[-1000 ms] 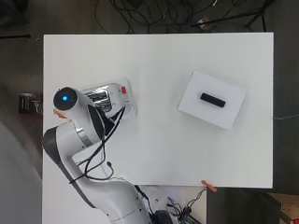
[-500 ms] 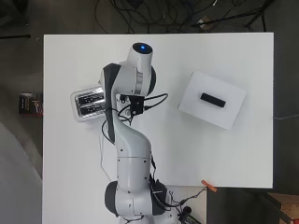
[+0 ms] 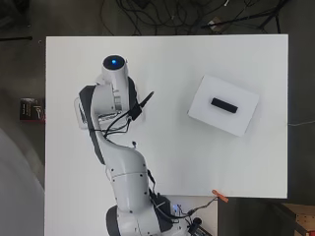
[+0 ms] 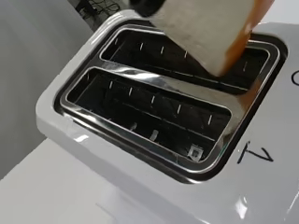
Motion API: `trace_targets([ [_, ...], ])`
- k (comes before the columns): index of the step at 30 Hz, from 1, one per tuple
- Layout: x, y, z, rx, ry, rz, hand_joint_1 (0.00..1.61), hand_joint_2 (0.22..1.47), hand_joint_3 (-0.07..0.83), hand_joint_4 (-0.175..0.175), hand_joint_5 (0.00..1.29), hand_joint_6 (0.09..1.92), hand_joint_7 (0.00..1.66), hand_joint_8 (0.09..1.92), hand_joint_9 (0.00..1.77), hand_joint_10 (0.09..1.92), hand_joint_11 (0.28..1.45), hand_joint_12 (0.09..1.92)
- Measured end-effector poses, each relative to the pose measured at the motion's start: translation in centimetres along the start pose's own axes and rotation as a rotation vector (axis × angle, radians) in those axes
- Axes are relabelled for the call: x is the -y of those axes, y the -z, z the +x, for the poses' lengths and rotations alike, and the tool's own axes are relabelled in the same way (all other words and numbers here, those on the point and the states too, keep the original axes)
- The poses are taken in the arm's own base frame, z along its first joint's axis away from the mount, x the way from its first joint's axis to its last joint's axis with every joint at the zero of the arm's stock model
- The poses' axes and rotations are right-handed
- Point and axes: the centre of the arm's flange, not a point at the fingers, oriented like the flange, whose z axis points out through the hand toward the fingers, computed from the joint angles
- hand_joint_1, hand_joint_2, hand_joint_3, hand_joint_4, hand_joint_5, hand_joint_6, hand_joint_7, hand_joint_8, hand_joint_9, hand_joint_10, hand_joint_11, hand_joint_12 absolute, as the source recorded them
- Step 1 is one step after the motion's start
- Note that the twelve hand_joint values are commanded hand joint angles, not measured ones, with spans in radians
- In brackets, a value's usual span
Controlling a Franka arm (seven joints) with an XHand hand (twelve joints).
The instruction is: Teleoperate dual arm-hand system to toast a bread
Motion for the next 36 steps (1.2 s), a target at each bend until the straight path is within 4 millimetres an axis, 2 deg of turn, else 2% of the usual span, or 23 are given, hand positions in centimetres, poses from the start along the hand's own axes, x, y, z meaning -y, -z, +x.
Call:
trace_targets([
  [5, -0.2, -2.0, 0.3, 0.044, 0.038, -0.02, 1.23, 1.18, 0.0, -0.175, 0.68, 1.29, 1.05, 1.0, 1.43, 0.09, 0.72, 0.33],
  [6, -0.2, -2.5, 0.3, 0.045, 0.038, -0.016, 0.91, 1.1, -0.01, -0.107, 0.47, 0.92, 0.81, 0.7, 1.13, 0.09, 0.63, 0.22],
  [7, -0.3, -2.9, 0.2, 0.045, 0.038, -0.008, 0.59, 0.99, -0.017, -0.057, 0.26, 0.53, 0.49, 0.4, 0.74, 0.09, 0.52, 0.12],
  [8, -0.5, -3.2, 0.2, 0.047, 0.035, 0.002, 0.38, 0.9, -0.02, -0.028, 0.14, 0.28, 0.26, 0.21, 0.43, 0.09, 0.43, 0.09],
  [9, -0.6, -3.2, 0.2, 0.051, 0.026, 0.007, 0.25, 0.86, -0.017, -0.009, 0.07, 0.14, 0.13, 0.1, 0.25, 0.09, 0.37, 0.09],
  [10, -0.7, -2.9, 0.2, 0.051, 0.004, 0.004, 0.14, 0.86, -0.009, 0.006, 0.04, 0.09, 0.07, 0.09, 0.16, 0.09, 0.34, 0.09],
  [11, -0.7, -2.3, 0.1, 0.042, -0.028, -0.01, 0.07, 0.86, -0.003, 0.017, 0.06, 0.09, 0.07, 0.09, 0.15, 0.09, 0.33, 0.09],
  [14, -0.1, 0.0, 0.1, -0.006, -0.117, -0.095, 0.01, 0.96, 0.008, -0.01, 0.14, 0.09, 0.2, 0.09, 0.29, 0.09, 0.37, 0.09],
  [16, 0.6, 0.4, -0.9, -0.032, -0.174, -0.152, 0.0, 1.0, 0.011, -0.019, 0.17, 0.09, 0.26, 0.09, 0.34, 0.09, 0.39, 0.09],
  [22, 3.2, -4.1, -6.7, -0.08, -0.416, -0.251, 0.0, 1.03, 0.01, -0.034, 0.19, 0.09, 0.3, 0.09, 0.38, 0.09, 0.41, 0.09],
  [25, 4.0, -5.2, -9.9, -0.118, -0.524, -0.307, 0.0, 1.05, 0.008, -0.059, 0.2, 0.09, 0.33, 0.09, 0.42, 0.09, 0.41, 0.09],
  [26, 4.0, -5.6, -10.6, -0.131, -0.538, -0.312, 0.0, 1.07, 0.012, -0.081, 0.22, 0.09, 0.59, 0.11, 0.71, 0.14, 0.55, 0.09],
  [27, 4.1, -6.0, -11.2, -0.145, -0.544, -0.318, 0.01, 1.09, 0.01, -0.099, 0.25, 0.09, 0.8, 0.67, 0.97, 0.74, 0.69, 0.66],
  [28, 4.1, -6.4, -11.9, -0.162, -0.55, -0.328, 0.01, 1.09, 0.005, -0.111, 0.28, 0.09, 0.94, 1.22, 1.17, 1.26, 0.81, 1.21],
  [29, 4.2, -7.0, -12.6, -0.18, -0.555, -0.337, 0.02, 1.08, -0.001, -0.112, 0.28, 0.09, 0.87, 1.42, 1.12, 1.54, 0.74, 1.45],
  [30, 4.3, -7.9, -13.4, -0.197, -0.56, -0.344, 0.02, 1.05, -0.004, -0.087, 0.25, 0.09, 0.67, 1.03, 0.86, 1.23, 0.61, 1.1],
  [31, 4.4, -8.7, -14.1, -0.208, -0.566, -0.354, 0.02, 1.02, -0.004, -0.063, 0.23, 0.09, 0.52, 0.61, 0.67, 0.79, 0.52, 0.68],
  [32, 4.4, -9.3, -14.8, -0.215, -0.578, -0.366, 0.01, 1.01, -0.002, -0.044, 0.21, 0.09, 0.44, 0.33, 0.57, 0.46, 0.48, 0.38],
  [33, 4.3, -10.0, -15.5, -0.223, -0.596, -0.376, 0.01, 1.0, -0.001, -0.029, 0.21, 0.09, 0.4, 0.17, 0.53, 0.25, 0.47, 0.2],
  [34, 4.2, -10.5, -16.3, -0.232, -0.62, -0.379, 0.01, 0.99, -0.001, -0.02, 0.2, 0.09, 0.39, 0.09, 0.52, 0.13, 0.47, 0.1],
  [36, 4.1, -11.1, -17.6, -0.235, -0.673, -0.376, 0.0, 0.99, -0.002, -0.011, 0.19, 0.09, 0.41, 0.09, 0.54, 0.09, 0.48, 0.09],
])
